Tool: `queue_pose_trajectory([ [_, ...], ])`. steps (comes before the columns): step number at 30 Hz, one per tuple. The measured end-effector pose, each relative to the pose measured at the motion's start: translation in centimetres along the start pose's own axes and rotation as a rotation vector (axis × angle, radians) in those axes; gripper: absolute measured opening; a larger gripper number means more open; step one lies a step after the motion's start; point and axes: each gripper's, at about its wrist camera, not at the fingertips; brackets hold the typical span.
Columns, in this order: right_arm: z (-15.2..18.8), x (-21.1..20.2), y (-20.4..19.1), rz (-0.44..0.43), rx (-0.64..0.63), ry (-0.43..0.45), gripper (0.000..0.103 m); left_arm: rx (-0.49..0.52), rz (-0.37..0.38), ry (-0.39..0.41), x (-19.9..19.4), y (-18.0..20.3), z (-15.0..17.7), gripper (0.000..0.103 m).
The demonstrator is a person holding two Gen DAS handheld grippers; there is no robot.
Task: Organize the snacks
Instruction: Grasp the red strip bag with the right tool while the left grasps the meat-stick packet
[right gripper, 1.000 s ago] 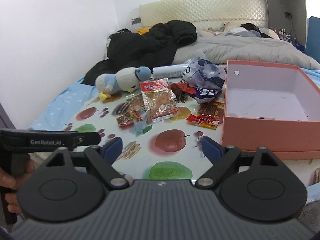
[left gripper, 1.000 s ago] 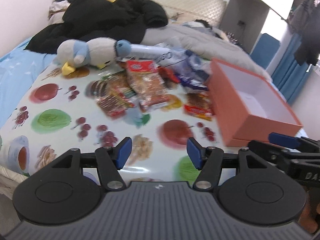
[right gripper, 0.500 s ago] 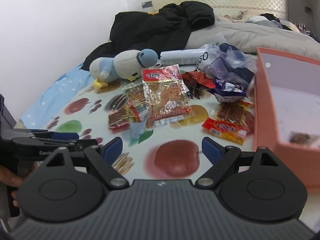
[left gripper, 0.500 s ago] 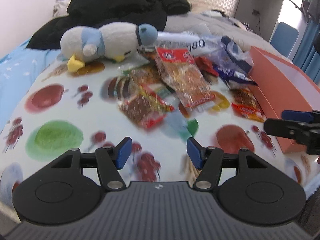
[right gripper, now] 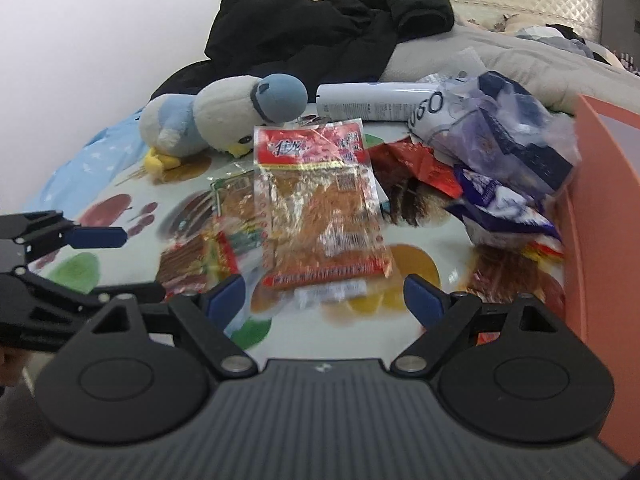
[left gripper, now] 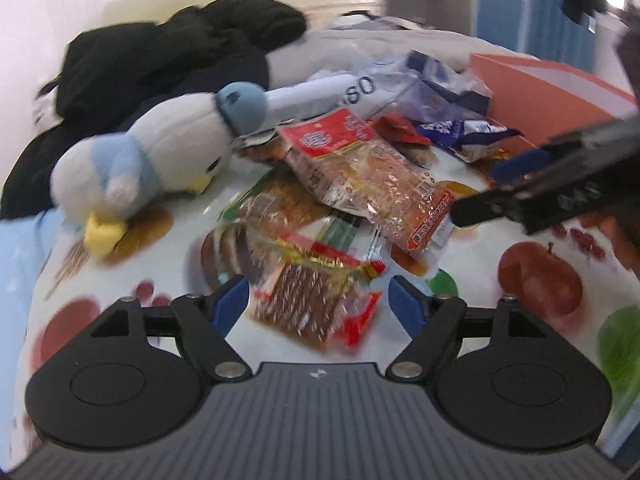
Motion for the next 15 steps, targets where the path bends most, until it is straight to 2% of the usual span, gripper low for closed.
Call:
queue_pose_trajectory([
  [3, -0.7, 1.9, 0.3, 0.006, -0.011, -0.012, 0.088, 0.047, 0.011, -0.009, 1.9, -0.5, -0.4, 0.081],
  [5, -1.2, 3.2, 0.5, 0.002, -0.035, -0.021, 0.088, 0.066, 0.048, -0.022, 2.9, -1.1, -0.7, 0.081],
  [9, -2.1, 5.3, 0.6, 0.002, -0.085, -0.043, 0.089, 0.027, 0.105, -0.089, 4.7, -2.6, -0.4, 0.081],
  [15, -1.9, 7.3, 0.1, -0.020, -0.123, -0.071, 0.089, -0.029, 0.141, -0.105, 5.3, -3.7, -0.2, 0.080],
])
Point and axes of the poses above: each gripper's, at about its wrist camera, not at the fingertips, and x roughly the way its jaws point, y to its right, z to its underside, and after that the axes turned 15 degrees about -x, right-handed
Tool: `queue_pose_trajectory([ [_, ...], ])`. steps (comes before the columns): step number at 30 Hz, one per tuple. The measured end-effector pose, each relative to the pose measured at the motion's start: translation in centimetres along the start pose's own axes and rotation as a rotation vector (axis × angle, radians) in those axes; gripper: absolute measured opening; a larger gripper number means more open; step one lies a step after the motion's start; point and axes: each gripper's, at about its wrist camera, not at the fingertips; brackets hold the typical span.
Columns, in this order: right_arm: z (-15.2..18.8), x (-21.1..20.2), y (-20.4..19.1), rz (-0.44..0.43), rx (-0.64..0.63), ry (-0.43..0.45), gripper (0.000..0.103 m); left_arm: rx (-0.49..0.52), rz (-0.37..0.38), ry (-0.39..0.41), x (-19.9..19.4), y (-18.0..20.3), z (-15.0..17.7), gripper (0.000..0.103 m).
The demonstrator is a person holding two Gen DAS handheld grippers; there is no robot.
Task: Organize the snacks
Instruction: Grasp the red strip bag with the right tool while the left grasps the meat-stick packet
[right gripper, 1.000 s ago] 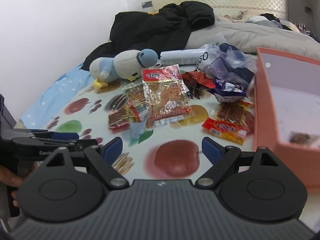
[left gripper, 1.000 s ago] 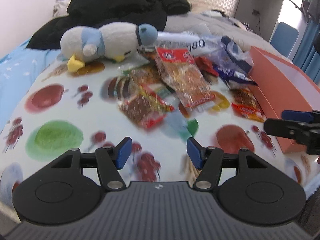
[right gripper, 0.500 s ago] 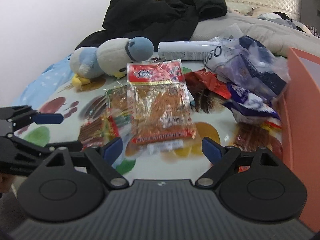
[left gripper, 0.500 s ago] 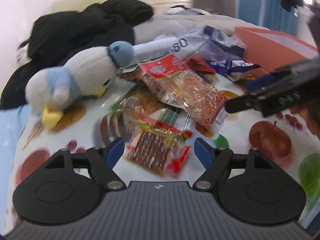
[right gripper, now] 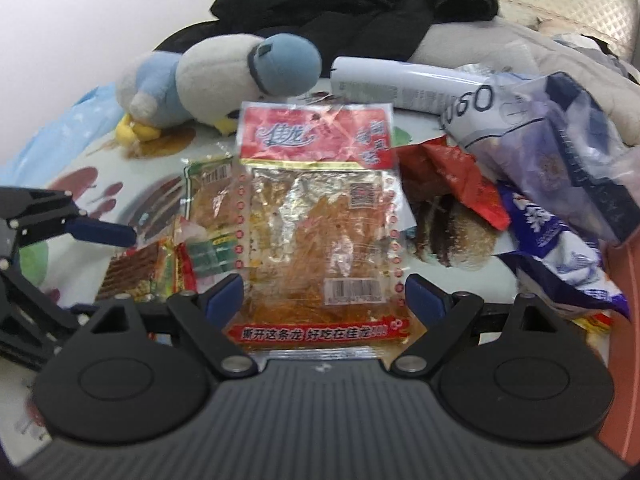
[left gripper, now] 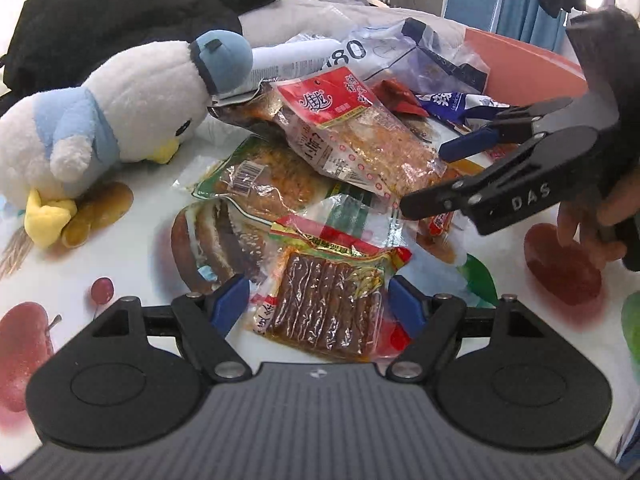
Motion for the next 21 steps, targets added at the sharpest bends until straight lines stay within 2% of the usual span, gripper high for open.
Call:
queue_pose_trajectory([
  [9, 0.6, 1.0, -0.8, 0.015, -0.018, 0.014, 0.092, 0.017, 0.027, -0.017, -0.3, 0.6, 0.2, 0.067],
  [13, 0.7, 1.1, -1.2, 0.015, -0.023, 0.024, 0.090, 0.005, 0.017, -0.023, -0.5, 1.4, 0.5, 0.062],
  [16, 0.6, 0.9, -1.3, 0.018, -0.016, 0.016, 0.084, -0.022, 0.006, -0.030, -0.7, 1.7, 0.4, 0.060],
  [19, 0.5, 0.4, -1.6, 0.025, -0.014, 0.008, 0.069, -0.049, -0.004, -0.044, -1.0, 2.2, 0.4, 0.059],
  [21, 0.5, 0.1, -1.7, 0.023, -0.011, 0.000, 0.067, -0.051, -0.021, -0.049, -1.2, 2.7, 0.6, 0.058],
])
Point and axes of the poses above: each gripper's, at about its wrist camera, not at the fingertips, and x roughly the way its jaws point, y to its right, z to its underside, and after that the axes turned 15 degrees about -x, right-handed
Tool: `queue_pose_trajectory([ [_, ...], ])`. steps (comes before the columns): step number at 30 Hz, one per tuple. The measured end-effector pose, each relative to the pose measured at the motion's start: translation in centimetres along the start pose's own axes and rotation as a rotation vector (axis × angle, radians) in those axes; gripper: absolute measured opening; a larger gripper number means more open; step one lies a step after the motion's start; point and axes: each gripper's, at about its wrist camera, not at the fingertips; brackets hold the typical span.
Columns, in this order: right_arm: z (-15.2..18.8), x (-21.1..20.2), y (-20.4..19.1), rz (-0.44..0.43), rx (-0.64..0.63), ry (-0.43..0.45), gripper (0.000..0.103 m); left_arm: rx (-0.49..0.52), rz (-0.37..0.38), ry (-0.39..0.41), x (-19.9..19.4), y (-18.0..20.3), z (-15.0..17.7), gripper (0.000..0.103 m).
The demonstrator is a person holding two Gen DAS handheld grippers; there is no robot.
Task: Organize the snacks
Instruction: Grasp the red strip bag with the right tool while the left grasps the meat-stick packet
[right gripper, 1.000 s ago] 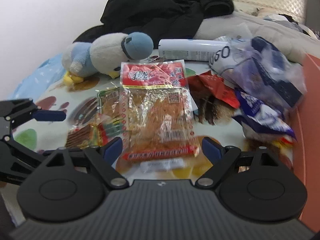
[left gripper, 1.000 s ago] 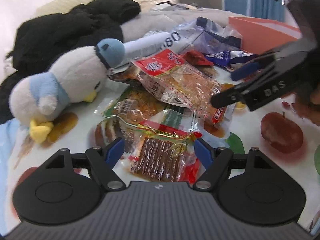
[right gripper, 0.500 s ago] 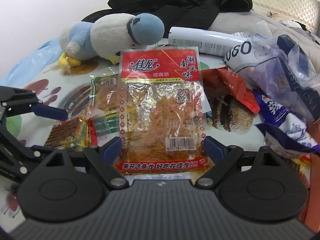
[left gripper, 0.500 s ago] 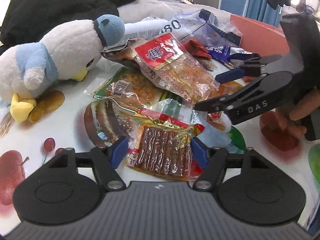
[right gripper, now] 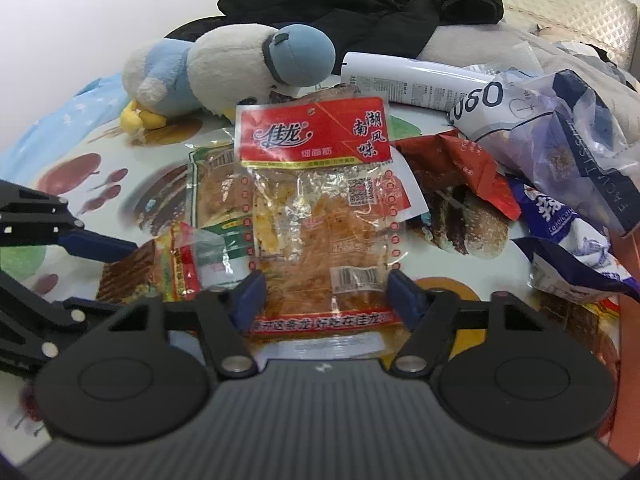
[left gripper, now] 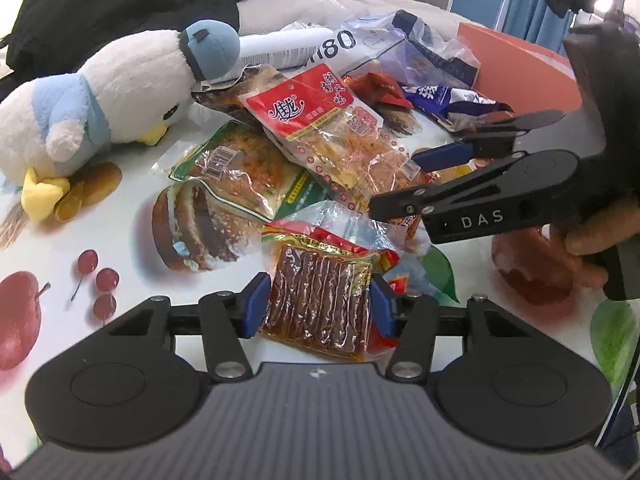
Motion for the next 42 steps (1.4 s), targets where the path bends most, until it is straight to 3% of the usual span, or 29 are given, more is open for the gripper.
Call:
queue_pose_trajectory([
  [9, 1.1, -2.6, -0.8, 0.015, 0.006, -0.025, 0.050, -0.135, -0.092, -0.002, -1.8, 2.1, 1.7, 0.057],
  [15, 3.2, -5.2, -0.9, 0.012, 0.037, -0.032, 0.041, -0.232, -0.111, -0.006, -3.0, 3.6, 2.6, 0.057],
  [18, 4.3, -6.2, -1.0, 0.004, 0.053, -0.042, 0.027, -0.294, -0.118, 0.001, -3.8, 4.1, 3.5, 0.057],
  [24, 5.9, -7.9, -1.5, -0.004, 0.073, -0.029, 0.025, -0.343, -0.151, 0.037, -5.4, 4.7, 4.8, 0.057],
  [27, 5.8, -8.5, -1.4, 0.021, 0.110, -0.006, 0.028, -0.359, -0.182, 0.065, -6.1, 4.6, 5.0, 0.057],
  [28, 5.5, -8.6, -1.5, 0.030, 0.119, 0.005, 0.045, -0.368, -0.191, 0.075, -6.3, 4.4, 5.0, 0.057],
  [29, 5.3, -8.6, -1.4, 0.039, 0.133, 0.013, 0.068, -0.378, -0.198, 0.083, -6.4, 4.2, 4.9, 0.057],
  [31, 4.8, -8.5, -1.0, 0.056, 0.175, 0.037, 0.085, -0.397, -0.217, 0.093, -6.5, 3.8, 4.9, 0.057],
  [36, 3.9, -6.2, -0.2, 0.056, 0.230, 0.035, 0.084, -0.443, -0.243, 0.107, -6.1, 3.2, 5.0, 0.057],
  [40, 3.6, -3.9, -0.7, 0.114, 0.166, -0.019, 0.084, -0.457, -0.257, 0.104, -5.7, 3.3, 5.1, 0.058],
  [42, 3.7, -3.4, -0.9, 0.113, 0.137, -0.003, 0.087, -0.455, -0.261, 0.103, -5.5, 3.4, 5.0, 0.058],
])
Point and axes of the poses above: each gripper's, at about its wrist camera, not at the fingertips, and x roughly the way its jaws point, y to its right, z to its underside, and after that the axes turned 15 degrees about -x, right-handed
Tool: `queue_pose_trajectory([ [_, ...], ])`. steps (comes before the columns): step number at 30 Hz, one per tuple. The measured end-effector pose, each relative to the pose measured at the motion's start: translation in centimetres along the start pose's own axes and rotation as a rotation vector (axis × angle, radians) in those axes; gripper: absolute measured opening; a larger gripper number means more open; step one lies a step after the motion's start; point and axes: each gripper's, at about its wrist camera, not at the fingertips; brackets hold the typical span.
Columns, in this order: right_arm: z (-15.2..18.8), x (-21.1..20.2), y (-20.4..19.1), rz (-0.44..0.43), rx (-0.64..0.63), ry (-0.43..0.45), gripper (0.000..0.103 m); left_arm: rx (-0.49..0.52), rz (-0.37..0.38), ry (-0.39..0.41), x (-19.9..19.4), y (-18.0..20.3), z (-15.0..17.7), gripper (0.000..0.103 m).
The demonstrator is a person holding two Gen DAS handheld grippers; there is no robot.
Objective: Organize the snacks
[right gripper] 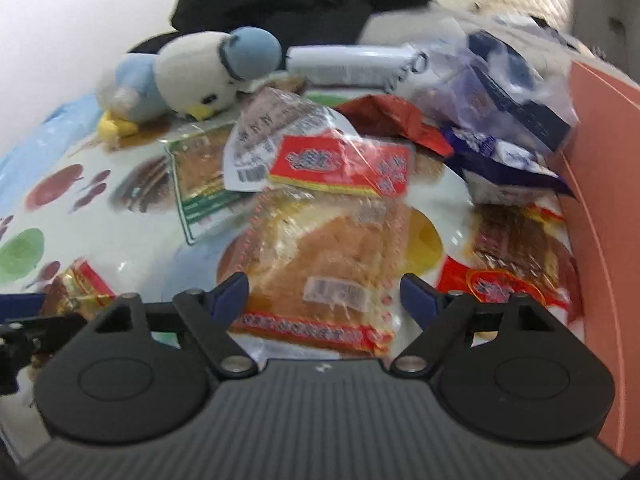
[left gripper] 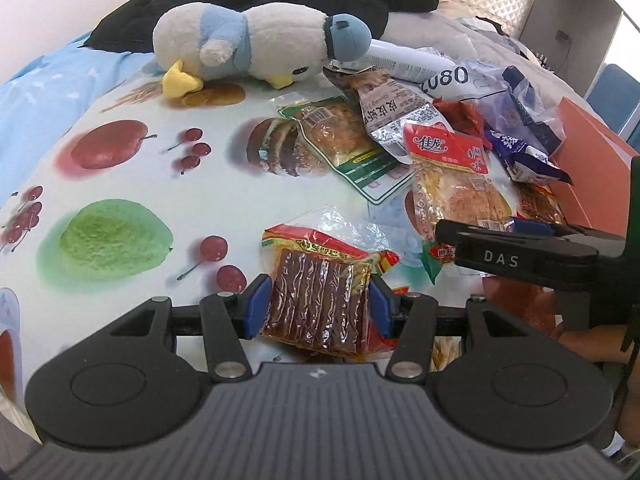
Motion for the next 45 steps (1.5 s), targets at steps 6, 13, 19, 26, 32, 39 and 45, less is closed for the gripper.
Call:
queue_pose_trajectory([
  [6, -0.3, 0.1, -0.6, -0.034, -0.044, 0.002, 0.065, 0.000, 0.005, 0.003, 0.2, 0.2, -0.6, 0.058],
  [13, -0.8, -1.3, -1.0, -0.034, -0.086, -0.016, 0.031, -0.005, 0.009, 0.007, -0.9, 0.8, -0.7, 0.058],
  [19, 0.5, -4.1, -0.4, -0.041, -0.038, -0.021, 0.025, -0.017, 0.018, 0.001, -2.6, 1.6, -0.4, 0.058],
  [26, 2.2, -8.7, 1.0, -0.015, 0.033, -0.016, 0.023, 0.009, 0.051, 0.008, -5.8, 3.8, 0.3, 0.058],
  [32, 2.2, -13.5, 1.7, 0.010, 0.062, 0.017, 0.021, 0.023, 0.081, 0.014, -9.4, 5.9, 0.8, 0.058],
  [39, 2.2, -18.5, 2.8, 0.033, 0.132, 0.059, 0.019, 0.041, 0.109, 0.038, -13.3, 8.0, 0.8, 0.058],
  [45, 2.1, -21.7, 3.5, 0.069, 0.144, 0.087, 0.019, 0.056, 0.145, 0.053, -16.0, 9.9, 0.5, 0.058],
])
Point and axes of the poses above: each gripper's, at about its wrist camera, not at the fingertips, and x roughly the way its jaws point, y to its right, z to its underside, and after that the axes turned 15 degrees about -x, right-handed
